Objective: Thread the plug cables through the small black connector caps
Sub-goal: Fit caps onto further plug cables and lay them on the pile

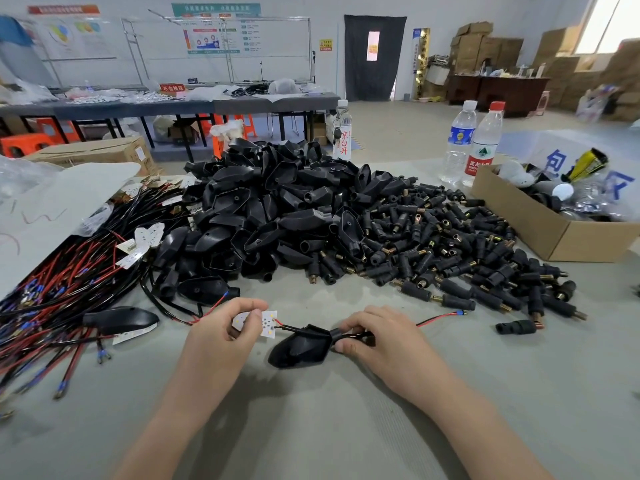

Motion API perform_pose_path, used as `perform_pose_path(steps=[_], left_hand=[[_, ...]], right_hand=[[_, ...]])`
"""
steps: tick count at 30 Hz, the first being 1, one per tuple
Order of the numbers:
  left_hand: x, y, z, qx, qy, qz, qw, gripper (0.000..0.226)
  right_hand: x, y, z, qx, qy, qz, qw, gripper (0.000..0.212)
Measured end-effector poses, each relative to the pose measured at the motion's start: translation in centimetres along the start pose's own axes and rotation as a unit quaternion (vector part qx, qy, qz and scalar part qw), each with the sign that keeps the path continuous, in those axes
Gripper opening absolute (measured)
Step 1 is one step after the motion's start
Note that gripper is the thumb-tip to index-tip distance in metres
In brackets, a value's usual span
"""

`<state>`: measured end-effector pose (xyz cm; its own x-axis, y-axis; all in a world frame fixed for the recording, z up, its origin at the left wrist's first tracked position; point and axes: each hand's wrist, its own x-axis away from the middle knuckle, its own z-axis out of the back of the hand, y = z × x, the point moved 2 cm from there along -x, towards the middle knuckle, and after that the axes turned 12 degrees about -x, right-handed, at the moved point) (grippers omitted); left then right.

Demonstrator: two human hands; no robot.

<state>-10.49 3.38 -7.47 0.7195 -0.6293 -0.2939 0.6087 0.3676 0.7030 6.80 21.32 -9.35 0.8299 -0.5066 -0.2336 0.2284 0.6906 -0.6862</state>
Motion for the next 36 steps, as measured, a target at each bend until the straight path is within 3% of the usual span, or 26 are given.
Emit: perform_pose_path(steps=[8, 14, 33, 36], left_hand=[[0.4, 0.4, -0.4, -0.024, 0.002, -0.023, 0.999, 0.015], [0.4, 0.3, -1.2, -0.015, -0.018, -0.026, 0.999, 0.018], [0.6, 1.1, -1.4, -0.044, -0.08, -0.056, 0.994, 0.027], [0.7, 1.5, -1.6, -0.053, -0.058, -0.066, 0.995, 0.028]], right_hand=[[0.4, -0.9, 0.2, 0.091, 0.027, 0.051, 0.994, 0.055], [0.3, -1.3, -0.7, 0.031, -0.018, 0.039, 0.999, 0.031], [0.2, -1.4, -1.0, -0.014, -0.018, 0.037, 0.999, 0.023], [0.1, -1.3, -1.3, -0.03, -0.021, 0.04, 0.999, 0.02]])
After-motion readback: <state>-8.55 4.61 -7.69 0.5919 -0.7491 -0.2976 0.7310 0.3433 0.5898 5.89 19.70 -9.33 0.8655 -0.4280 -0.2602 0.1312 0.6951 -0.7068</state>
